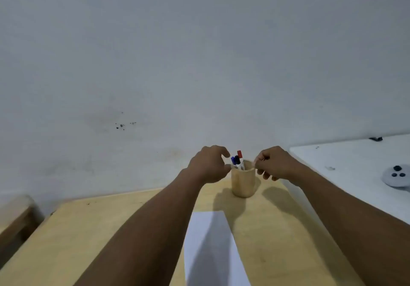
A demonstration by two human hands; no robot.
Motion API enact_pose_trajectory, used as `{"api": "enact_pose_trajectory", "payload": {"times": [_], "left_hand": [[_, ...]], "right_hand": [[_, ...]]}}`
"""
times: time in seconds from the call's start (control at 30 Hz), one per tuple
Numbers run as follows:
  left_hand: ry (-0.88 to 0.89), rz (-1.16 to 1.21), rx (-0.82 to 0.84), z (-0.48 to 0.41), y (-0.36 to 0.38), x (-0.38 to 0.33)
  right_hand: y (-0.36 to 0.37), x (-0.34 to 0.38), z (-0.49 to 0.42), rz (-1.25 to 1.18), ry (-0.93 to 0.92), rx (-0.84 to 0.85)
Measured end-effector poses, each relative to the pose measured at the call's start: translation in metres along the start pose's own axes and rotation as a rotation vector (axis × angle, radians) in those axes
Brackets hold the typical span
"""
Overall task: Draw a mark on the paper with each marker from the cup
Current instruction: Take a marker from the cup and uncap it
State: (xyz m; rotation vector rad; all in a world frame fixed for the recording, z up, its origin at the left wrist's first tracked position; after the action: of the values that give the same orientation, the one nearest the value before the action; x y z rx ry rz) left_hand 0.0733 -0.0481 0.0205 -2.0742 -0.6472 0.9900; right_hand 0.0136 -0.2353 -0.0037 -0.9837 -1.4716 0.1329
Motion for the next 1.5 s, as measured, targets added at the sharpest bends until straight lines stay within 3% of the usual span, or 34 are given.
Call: {"api": "enact_pose_trajectory", "payload": {"times": [0.27, 0.47, 0.73, 0.8, 0.9, 0.97, 1.17, 1.33, 1.5], "left_hand": [[0.111, -0.113, -0.019, -0.056, 0.052, -0.004], [0.131, -0.099, -0.071, -0.060, 0.048, -0.003], [-0.032, 0.237, -0.289, -0.038, -0.039, -0.001], [-0.074, 0.283, -0.257, -0.025, -0.058, 0.004], [-0.110, 0.265, -0.164, 0.000, -0.070, 0.021], [-0.135, 0.226, -0.131, 0.019, -0.072, 0.038], [-0.210, 0.288, -0.181, 0.064, -0.066, 0.082], [-0.475, 0.470, -0.271, 0.083, -0.057, 0.140], [-0.379, -0.001, -0.030, 0.111, -0.029, 0.191]], "right_hand": [[0.027, -0.027, -0.048, -0.024, 0.035, 0.009], [0.035, -0.035, -0.043, -0.091, 0.090, 0.028], [0.087, 0.007, 0.028, -0.617, 0.495, 0.439], [0.105, 0.027, 0.038, -0.832, 0.559, 0.400], [0.124, 0.051, 0.043, -1.170, 0.638, 0.212], [0.138, 0.063, 0.047, -1.276, 0.660, 0.147], [0.170, 0.081, 0.060, -1.218, 0.592, 0.179], [0.154, 0.085, 0.055, -1.117, 0.443, 0.203], [0.141, 0.056, 0.047, -0.970, 0.389, 0.227]]}}
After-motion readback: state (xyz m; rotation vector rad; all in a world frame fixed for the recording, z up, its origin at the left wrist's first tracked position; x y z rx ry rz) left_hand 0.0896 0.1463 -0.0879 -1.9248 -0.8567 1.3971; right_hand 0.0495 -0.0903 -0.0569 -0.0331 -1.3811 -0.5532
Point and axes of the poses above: each hand's wrist, its own z-axis away from the middle knuckle, its own y-axis out of the palm, x = y × z, the point moved 9 cm from there along -z, towards the middle knuckle, and after that the axes turned 14 degrees about -x, right-handed, at the moved point
